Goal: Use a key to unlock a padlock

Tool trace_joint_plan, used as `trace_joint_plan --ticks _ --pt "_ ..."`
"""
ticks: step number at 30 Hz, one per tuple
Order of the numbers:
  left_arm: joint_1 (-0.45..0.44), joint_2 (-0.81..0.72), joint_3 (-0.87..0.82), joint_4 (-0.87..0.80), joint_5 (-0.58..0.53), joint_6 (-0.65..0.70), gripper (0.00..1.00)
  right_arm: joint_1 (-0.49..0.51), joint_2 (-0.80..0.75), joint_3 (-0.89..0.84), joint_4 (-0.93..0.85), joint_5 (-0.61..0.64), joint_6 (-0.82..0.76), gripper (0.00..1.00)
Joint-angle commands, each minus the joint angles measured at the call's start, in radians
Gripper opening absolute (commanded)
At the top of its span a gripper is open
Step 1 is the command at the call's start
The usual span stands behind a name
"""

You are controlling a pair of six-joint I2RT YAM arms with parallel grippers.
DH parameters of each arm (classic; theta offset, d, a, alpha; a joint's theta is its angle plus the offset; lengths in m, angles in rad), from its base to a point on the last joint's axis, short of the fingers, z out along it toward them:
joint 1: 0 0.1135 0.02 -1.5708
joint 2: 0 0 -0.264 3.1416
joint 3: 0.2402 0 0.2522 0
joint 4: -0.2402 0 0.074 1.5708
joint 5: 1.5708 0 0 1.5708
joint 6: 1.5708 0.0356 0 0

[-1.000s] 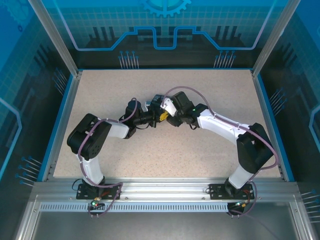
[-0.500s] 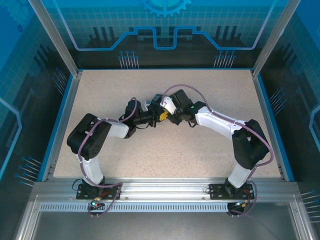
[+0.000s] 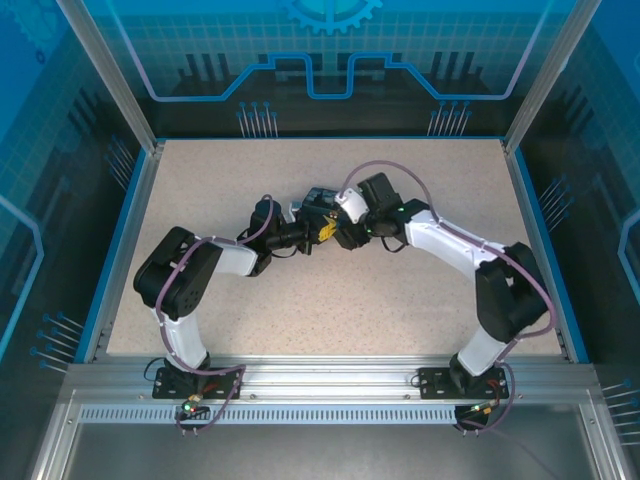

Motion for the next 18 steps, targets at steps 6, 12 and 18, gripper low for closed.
trace_joint_plan --ticks 6,12,18 --pt "0.002 -0.031 -0.021 -0.025 0.01 0.124 0.0 -0.042 -0.12 -0.183 0.2 -0.168 0.386 0.64" --pt "-0.003 -0.066 -0.067 -0.119 0.014 0.226 0.0 -0.025 -0.107 -0.287 0.395 -0.156 0.626 0.65" --pt "-0.026 -0.095 -0.099 -0.196 0.026 0.299 0.0 -0.026 -0.061 -0.302 0.445 -0.102 0.696 0.65"
